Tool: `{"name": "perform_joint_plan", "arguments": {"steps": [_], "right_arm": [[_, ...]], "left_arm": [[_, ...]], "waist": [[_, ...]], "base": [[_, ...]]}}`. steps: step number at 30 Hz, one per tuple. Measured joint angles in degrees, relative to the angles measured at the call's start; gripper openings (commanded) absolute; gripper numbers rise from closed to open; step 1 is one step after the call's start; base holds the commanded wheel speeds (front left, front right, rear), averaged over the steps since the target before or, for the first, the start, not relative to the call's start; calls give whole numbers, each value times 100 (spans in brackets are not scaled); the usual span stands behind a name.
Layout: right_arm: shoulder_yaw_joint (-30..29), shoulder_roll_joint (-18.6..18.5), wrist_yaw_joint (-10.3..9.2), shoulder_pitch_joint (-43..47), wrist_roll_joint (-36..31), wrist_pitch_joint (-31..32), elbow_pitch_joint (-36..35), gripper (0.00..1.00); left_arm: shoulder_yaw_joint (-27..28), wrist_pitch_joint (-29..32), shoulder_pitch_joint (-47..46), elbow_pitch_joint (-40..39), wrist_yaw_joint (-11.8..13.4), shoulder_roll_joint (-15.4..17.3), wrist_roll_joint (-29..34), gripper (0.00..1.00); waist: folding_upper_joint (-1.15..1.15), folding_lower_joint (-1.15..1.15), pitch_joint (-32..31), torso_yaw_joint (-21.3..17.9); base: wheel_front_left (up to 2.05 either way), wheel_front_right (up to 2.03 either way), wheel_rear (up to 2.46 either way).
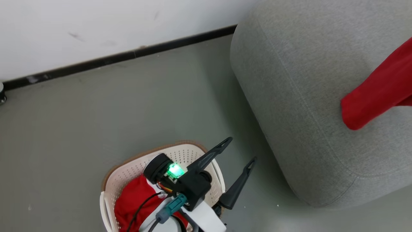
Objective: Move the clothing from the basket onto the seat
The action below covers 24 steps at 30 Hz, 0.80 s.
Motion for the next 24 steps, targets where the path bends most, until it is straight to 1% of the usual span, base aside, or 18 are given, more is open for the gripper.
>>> {"name": "perform_joint_plan", "arguments": {"steps": [5, 9, 15, 24], "right_arm": [[-23, -49, -1, -303, -113, -168, 286, 0], [40, -60, -1, -500, -337, -304, 434, 0], [44, 141, 0, -508, -375, -470, 905, 0], [-419, 330, 0, -505, -372, -742, 1536, 0]], "left_arm": [[-190, 102, -211, -148, -37, 3, 111, 100], [-311, 182, -359, -240, -38, 5, 149, 100], [-461, 269, -613, -292, -38, 18, 205, 100], [-558, 358, -991, -337, -38, 74, 254, 100]], "waist": [[0, 0, 323, 93], [0, 1, 583, 166], [0, 0, 959, 263], [0, 1, 1471, 359]], "base": [[0, 0, 0], [0, 0, 0], [0, 0, 0], [0, 0, 0]]}}
